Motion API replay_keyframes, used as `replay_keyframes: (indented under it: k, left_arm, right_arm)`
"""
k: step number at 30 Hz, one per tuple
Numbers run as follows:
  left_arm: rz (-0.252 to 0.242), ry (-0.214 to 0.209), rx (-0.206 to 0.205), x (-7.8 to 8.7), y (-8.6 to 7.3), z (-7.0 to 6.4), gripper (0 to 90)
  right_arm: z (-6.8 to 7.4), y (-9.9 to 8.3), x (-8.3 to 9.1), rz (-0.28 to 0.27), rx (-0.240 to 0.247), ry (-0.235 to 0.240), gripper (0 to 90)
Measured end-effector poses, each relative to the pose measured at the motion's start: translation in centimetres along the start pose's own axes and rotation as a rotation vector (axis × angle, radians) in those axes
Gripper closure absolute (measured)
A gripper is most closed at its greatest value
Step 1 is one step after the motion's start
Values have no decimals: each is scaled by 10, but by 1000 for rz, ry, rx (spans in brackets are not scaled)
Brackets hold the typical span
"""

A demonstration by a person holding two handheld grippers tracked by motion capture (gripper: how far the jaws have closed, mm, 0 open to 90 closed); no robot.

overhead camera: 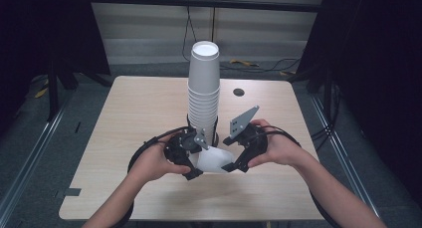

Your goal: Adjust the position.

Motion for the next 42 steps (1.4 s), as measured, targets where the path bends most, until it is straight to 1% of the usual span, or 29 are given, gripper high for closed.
replay_keyframes:
  k: [1,2,3,4,6,8,12,14,16,21,23,25,27,29,31,34,35,36,37,39,41,42]
  left_arm:
    - [-3,-1,5,0,1,0,130]
    - [3,-2,0,0,2,-1,130]
    - [8,0,4,0,3,-1,129]
    - [18,-6,-2,0,4,-1,129]
    - [34,-3,-16,0,4,-1,129]
    - [38,-11,-16,0,6,-2,129]
    - [50,-13,-24,0,7,-2,128]
    - [46,-7,-20,1,8,-1,127]
    - [51,-15,-22,0,8,-2,127]
    - [58,-19,-31,-2,8,-2,127]
    - [57,-22,-27,-1,9,-2,127]
    - [60,-17,-43,0,10,-1,127]
    - [58,-19,-33,0,11,-2,127]
    - [63,-17,-47,1,11,-1,127]
    - [61,-16,-39,1,11,-1,127]
    - [57,-20,-40,0,11,-2,127]
    - [58,-24,-42,0,11,-2,127]
    - [61,-22,-49,0,11,-1,127]
    - [58,-23,-44,0,12,-2,127]
    - [55,-21,-44,0,13,-2,126]
    - [51,-15,-57,1,14,0,126]
    - [51,-18,-51,1,15,-1,126]
  right_arm:
    - [0,0,-1,4,3,-3,139]
    - [0,0,-2,8,4,-3,139]
    - [0,0,-3,11,4,-4,139]
    - [0,0,-4,15,7,-1,139]
    - [-1,-1,-5,18,14,-9,141]
    - [-1,-1,-6,23,13,-9,141]
    - [-1,-3,-9,33,15,-13,141]
    - [-1,-3,-9,31,16,-14,141]
    - [-2,-3,-10,26,16,-17,141]
    - [-2,-3,-10,28,14,-14,141]
    - [-2,-2,-10,27,17,-15,141]
    - [-1,-1,-11,31,19,-14,141]
    - [0,-1,-12,32,19,-11,141]
    - [0,0,-13,34,19,-15,141]
    - [0,1,-14,32,16,-9,140]
    - [1,1,-15,41,11,-7,139]
    - [0,2,-15,38,16,-10,139]
    - [0,2,-15,36,15,-7,139]
    - [0,3,-16,31,16,-8,139]
    - [0,4,-16,30,14,-6,139]
    - [0,3,-16,36,12,-5,139]
    - [0,3,-16,36,13,-5,139]
Point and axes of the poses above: each handheld gripper's, and its own axes: x roughly backward along the jaws, y roughly out of its top, z roughly to its left, the point moved 8 cm from there along -x, roughly forward along the jaws, and after that the axes turned 11 degrees about -x, right-handed, at the moved point
